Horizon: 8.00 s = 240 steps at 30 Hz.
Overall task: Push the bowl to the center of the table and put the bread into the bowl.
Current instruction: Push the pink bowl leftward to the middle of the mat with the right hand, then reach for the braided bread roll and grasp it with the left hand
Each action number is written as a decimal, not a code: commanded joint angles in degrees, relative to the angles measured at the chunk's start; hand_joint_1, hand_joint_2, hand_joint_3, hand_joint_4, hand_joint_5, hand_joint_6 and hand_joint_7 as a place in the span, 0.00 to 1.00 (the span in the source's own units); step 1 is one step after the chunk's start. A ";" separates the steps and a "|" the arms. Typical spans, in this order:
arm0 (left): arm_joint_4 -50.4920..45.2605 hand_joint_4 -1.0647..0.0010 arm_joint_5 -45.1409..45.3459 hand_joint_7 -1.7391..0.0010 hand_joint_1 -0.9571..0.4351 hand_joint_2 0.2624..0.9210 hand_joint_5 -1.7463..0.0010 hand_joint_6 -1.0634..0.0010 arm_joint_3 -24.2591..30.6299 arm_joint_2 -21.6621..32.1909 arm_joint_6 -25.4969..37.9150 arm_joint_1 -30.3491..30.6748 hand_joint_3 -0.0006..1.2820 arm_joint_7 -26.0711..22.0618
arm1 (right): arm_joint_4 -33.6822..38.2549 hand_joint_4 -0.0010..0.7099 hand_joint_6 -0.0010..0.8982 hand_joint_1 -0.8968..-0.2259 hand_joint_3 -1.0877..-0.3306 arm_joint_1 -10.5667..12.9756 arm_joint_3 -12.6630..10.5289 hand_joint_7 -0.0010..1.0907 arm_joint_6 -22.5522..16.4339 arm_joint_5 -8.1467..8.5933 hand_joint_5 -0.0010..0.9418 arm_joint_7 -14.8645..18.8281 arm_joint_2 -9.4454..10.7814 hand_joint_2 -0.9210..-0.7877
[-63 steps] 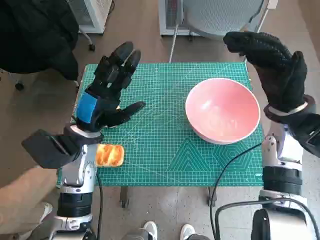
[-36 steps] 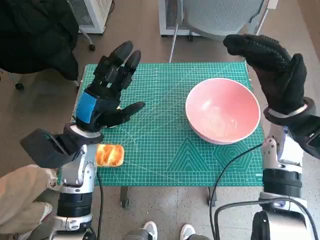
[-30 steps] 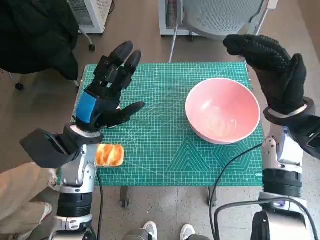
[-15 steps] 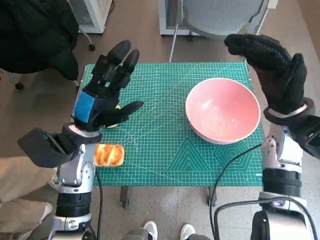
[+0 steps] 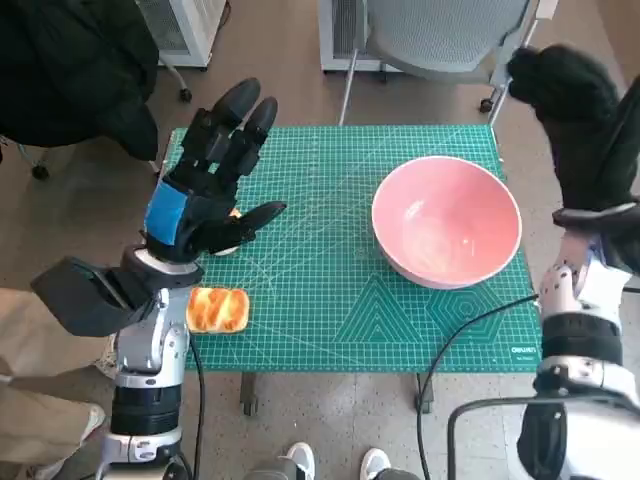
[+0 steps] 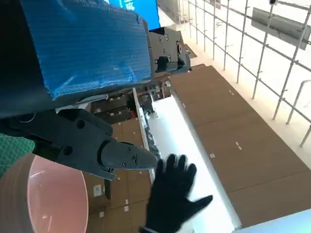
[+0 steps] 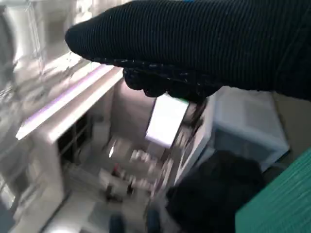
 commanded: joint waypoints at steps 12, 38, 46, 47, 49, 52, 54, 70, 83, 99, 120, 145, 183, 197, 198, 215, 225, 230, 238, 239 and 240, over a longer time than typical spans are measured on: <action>-3.05 0.91 0.39 0.76 0.45 1.00 1.00 1.00 0.27 0.71 0.90 2.30 0.15 0.89 | 7.24 0.30 0.38 0.29 0.20 1.15 0.27 0.03 7.87 -6.19 0.00 -12.24 -0.21 0.00; -6.79 0.91 0.62 0.77 0.48 1.00 1.00 1.00 0.51 2.16 2.67 4.50 0.16 2.27 | 9.12 0.42 0.41 0.34 0.19 4.32 -0.27 0.04 17.39 -10.79 0.02 -17.05 0.18 0.00; -8.58 0.92 0.18 0.78 0.49 1.00 1.00 1.00 0.74 2.71 4.36 5.16 0.17 2.60 | 9.33 0.42 0.41 0.36 0.17 4.59 -0.38 0.04 19.19 -11.00 0.02 -17.03 -0.19 0.00; -8.84 0.92 0.12 0.78 0.49 1.00 1.00 1.00 0.79 2.79 4.59 5.24 0.17 2.63 | 9.39 0.42 0.41 0.36 0.17 4.66 -0.43 0.04 19.43 -11.00 0.01 -17.00 -0.25 0.00; -9.29 0.92 -0.05 0.78 0.49 1.00 1.00 1.00 0.92 2.95 5.03 5.38 0.17 2.65 | 9.50 0.42 0.41 0.36 0.17 4.86 -0.55 0.04 19.82 -11.01 0.01 -16.95 -0.40 0.00; -10.21 0.93 -0.25 0.78 0.49 1.00 1.00 1.00 1.07 3.13 5.79 5.65 0.17 2.78 | 9.63 0.42 0.41 0.36 0.17 5.26 -0.72 0.03 20.29 -11.05 0.01 -16.97 -0.62 0.00; -10.87 0.93 -0.31 0.78 0.49 1.00 1.00 1.00 1.14 3.19 6.25 5.88 0.18 2.92 | 9.71 0.42 0.42 0.35 0.18 5.53 -0.97 0.04 20.65 -10.93 0.01 -16.95 -0.69 0.00; -14.60 0.94 0.06 0.79 0.50 1.00 1.00 1.00 1.76 3.59 8.55 7.38 0.20 3.91 | 9.96 0.48 0.47 0.28 0.26 7.05 -1.56 0.05 23.13 -11.31 0.02 -18.89 -0.37 0.00; -15.45 0.95 0.16 0.80 0.50 0.98 1.00 1.00 1.95 3.63 9.21 7.82 0.21 4.26 | 9.74 0.51 0.47 0.28 0.27 6.78 -2.11 0.04 22.71 -11.13 0.01 -18.14 2.00 0.00; -17.04 0.96 0.07 0.80 0.52 0.86 1.00 1.00 2.31 3.93 9.83 8.73 0.34 4.57 | 9.63 0.50 0.47 0.35 0.23 5.88 -1.08 0.03 21.42 -12.30 0.00 -17.92 5.08 0.00; -18.07 0.97 -0.20 0.81 0.52 0.79 1.00 1.00 2.72 3.70 10.02 9.72 0.42 5.47 | 9.51 0.48 0.47 0.31 0.23 4.72 -1.02 0.02 21.04 -12.41 0.00 -15.29 7.95 0.00; -18.51 0.97 -0.39 0.80 0.53 0.77 1.00 1.00 2.65 3.62 10.27 10.22 0.44 5.90 | 9.10 0.49 0.47 0.35 0.23 2.69 -0.42 0.02 21.00 -12.34 0.00 -16.10 12.44 0.00; -20.21 0.98 0.12 0.81 0.53 0.74 1.00 1.00 3.21 3.38 11.06 12.21 0.47 7.10 | 8.18 0.52 0.49 0.32 0.23 -1.74 -0.96 0.03 18.52 -11.31 0.01 -13.43 15.44 0.00; -19.64 0.98 0.24 0.81 0.53 0.74 1.00 1.00 2.65 3.00 11.12 11.82 0.47 7.87 | 6.60 0.47 0.44 0.29 0.25 -2.86 -1.39 0.01 11.43 -9.71 0.00 -5.29 12.43 0.00; -19.64 0.98 0.16 0.81 0.53 0.74 1.00 1.00 2.66 3.01 11.15 11.83 0.47 7.86 | 6.46 0.47 0.44 0.29 0.26 -2.86 -1.36 0.01 10.89 -9.56 0.00 -4.79 12.24 0.00; -20.68 0.98 -0.62 0.81 0.52 0.74 1.00 1.00 3.48 3.45 10.86 11.62 0.47 7.64 | -2.05 0.39 0.41 0.24 0.31 -1.06 -1.04 0.00 -0.08 -3.74 0.00 9.67 10.49 0.00; -21.91 0.97 -0.52 0.81 0.53 0.74 1.00 1.00 4.08 4.94 11.68 11.45 0.46 7.20 | -6.96 0.39 0.39 0.30 0.30 0.10 -0.71 0.00 -3.29 1.32 0.01 17.71 10.38 0.00; -24.28 0.98 2.89 0.82 0.56 0.65 1.00 1.00 3.64 8.03 12.67 11.99 0.45 7.26 | -7.19 0.39 0.39 0.31 0.30 0.28 -0.48 0.00 -3.71 2.39 0.01 19.31 10.38 0.00; -45.48 1.00 38.56 0.86 0.52 0.61 1.00 0.99 -2.34 33.38 38.63 16.45 0.10 -3.19 | -7.90 0.39 0.38 0.32 0.30 1.10 0.10 0.00 -3.62 1.81 0.00 18.59 10.13 0.00; -47.99 1.00 40.30 0.88 0.55 0.61 1.00 0.97 -3.43 35.18 43.76 16.31 0.08 -5.25 | -7.94 0.39 0.38 0.32 0.30 1.14 0.15 0.00 -3.66 1.69 0.00 18.45 10.10 0.00; -50.15 1.00 41.57 0.90 0.58 0.61 1.00 0.93 -4.26 36.36 47.53 16.39 0.05 -6.84 | -7.99 0.39 0.38 0.32 0.30 1.17 0.19 0.00 -3.64 1.61 0.00 18.36 10.06 0.00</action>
